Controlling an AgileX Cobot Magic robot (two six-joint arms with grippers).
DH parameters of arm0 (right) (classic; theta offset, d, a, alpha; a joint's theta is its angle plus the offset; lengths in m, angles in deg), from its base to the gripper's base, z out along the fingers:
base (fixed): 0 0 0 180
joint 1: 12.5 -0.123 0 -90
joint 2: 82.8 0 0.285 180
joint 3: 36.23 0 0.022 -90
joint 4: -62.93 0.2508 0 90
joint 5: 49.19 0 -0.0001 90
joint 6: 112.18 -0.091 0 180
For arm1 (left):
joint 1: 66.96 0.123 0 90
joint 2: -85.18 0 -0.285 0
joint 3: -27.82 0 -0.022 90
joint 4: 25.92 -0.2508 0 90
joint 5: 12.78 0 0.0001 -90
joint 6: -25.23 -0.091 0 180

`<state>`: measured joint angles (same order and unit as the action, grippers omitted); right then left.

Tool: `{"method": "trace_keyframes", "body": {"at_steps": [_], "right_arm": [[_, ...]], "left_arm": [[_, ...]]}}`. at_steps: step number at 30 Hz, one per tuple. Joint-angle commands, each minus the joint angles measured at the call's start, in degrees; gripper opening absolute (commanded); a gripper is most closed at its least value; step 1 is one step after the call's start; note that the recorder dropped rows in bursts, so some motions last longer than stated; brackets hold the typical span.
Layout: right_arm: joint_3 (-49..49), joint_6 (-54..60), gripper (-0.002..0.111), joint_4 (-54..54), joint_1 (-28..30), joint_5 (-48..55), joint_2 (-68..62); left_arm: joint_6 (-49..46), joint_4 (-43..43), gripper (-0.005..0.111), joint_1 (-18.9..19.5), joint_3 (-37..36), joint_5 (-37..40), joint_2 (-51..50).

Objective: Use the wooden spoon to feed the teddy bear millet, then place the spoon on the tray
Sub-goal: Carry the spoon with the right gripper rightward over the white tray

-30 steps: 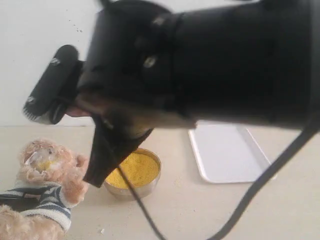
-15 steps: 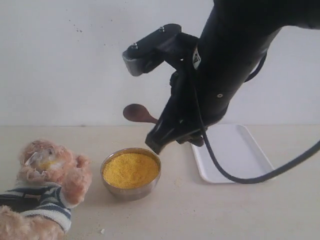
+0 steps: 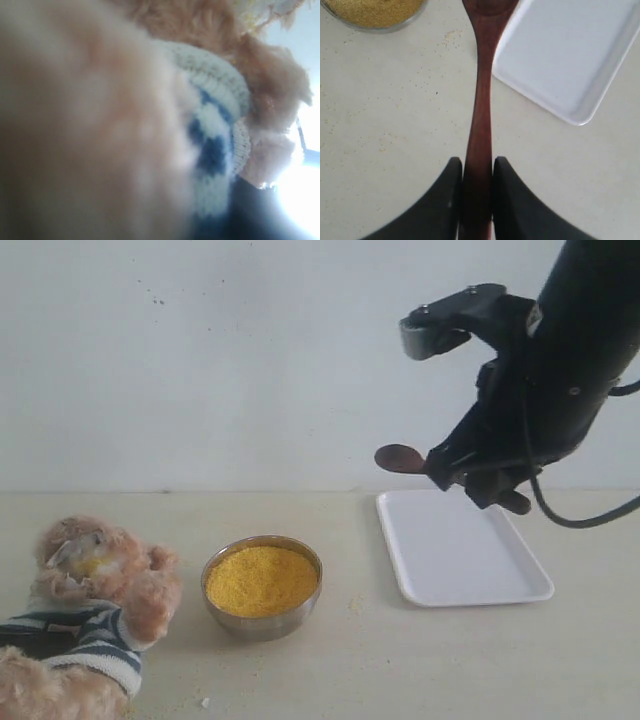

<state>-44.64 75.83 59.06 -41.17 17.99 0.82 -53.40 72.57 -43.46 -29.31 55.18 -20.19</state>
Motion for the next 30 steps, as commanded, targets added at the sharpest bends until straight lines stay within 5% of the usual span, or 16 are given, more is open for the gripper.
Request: {"method": "trace_keyframes", "body": {"at_steps": [1,13,21,30], "right_arm": [[0.05,9.42,0.0,12.51,7.13,2.78,0.54],[11.25,-2.2,0.0,25.35,11.5,2.78,5.61],[14.4,-6.22,0.0,3.87,11.5,2.78,12.39],[16.36,-6.0,0.0,4.6,11.5,2.78,12.0]], "left_arm": [[-0.8,1.04,0.004,-0.09,-0.04,2.0,0.23],[-0.27,0.82,0.004,-0.09,-0.04,2.0,0.23],[-0.66,0.46,0.004,-0.09,-0.04,2.0,0.23],[1.4,-1.06,0.004,-0.09,-0.04,2.0,0.23]]}}
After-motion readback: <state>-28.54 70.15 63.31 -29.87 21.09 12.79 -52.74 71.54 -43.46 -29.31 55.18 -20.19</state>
